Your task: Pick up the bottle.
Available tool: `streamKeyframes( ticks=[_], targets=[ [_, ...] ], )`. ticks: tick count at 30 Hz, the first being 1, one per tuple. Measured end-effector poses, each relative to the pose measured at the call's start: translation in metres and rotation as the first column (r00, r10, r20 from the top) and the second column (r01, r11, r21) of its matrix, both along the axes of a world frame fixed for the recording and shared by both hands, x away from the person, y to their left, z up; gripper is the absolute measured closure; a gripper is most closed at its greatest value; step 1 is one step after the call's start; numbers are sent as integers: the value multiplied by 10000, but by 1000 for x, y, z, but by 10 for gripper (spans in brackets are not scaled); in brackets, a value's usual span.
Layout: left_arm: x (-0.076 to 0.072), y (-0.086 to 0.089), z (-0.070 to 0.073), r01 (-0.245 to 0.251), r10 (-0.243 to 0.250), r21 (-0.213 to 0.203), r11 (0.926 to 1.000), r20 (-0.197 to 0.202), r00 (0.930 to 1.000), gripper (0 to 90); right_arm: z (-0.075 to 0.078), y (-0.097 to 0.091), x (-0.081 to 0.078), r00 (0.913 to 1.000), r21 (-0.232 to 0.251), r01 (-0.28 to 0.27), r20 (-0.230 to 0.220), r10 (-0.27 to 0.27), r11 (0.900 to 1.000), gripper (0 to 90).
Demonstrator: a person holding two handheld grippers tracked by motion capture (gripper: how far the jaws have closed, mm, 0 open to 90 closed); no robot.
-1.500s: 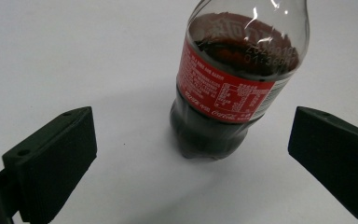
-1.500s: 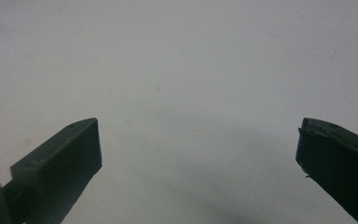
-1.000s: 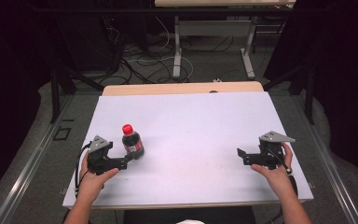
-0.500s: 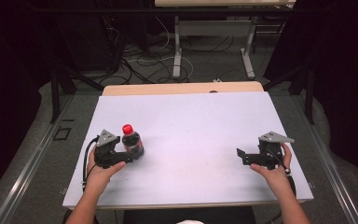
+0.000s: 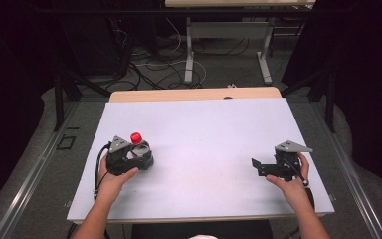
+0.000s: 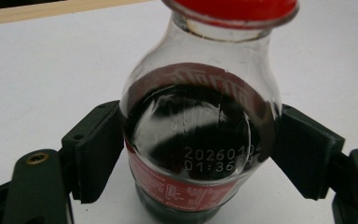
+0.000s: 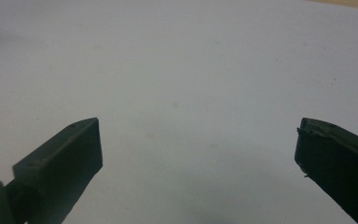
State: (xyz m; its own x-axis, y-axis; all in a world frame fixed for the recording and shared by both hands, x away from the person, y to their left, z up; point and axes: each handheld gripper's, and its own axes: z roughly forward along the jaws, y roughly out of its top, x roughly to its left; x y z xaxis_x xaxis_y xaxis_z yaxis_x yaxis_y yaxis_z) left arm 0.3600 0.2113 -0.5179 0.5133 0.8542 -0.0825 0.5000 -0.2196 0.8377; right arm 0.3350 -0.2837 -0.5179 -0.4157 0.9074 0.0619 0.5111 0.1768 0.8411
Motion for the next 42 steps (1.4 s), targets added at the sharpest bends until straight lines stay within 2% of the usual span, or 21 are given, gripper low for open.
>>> streamKeyframes(
  ticks=[7, 13, 15, 24, 42],
  targets=[
    [0, 0, -5, -5, 6, 67, 10000, -68, 10000, 269, -2, 2, 1, 9999, -18, -90, -64, 90, 10000, 5],
    [1, 0, -7, 52, -53, 85, 10000, 139, 9999, 272, -3, 3, 1, 9999, -66, -89, -119, 88, 9999, 6],
    [1, 0, -7, 62, -64, 99, 9999, 204, 9998, 273, -4, 5, 0, 9997, 68, -101, -221, 102, 9999, 6],
    [-1, -3, -5, -43, 29, 454, 9990, 307, 9995, 289, -5, 4, 1, 9996, 52, -211, -170, 212, 9998, 6],
    [-3, -5, -4, -271, 253, 546, 9981, 336, 9991, 301, -8, 4, 3, 9997, 60, -122, -219, 123, 9999, 8]
  ],
)
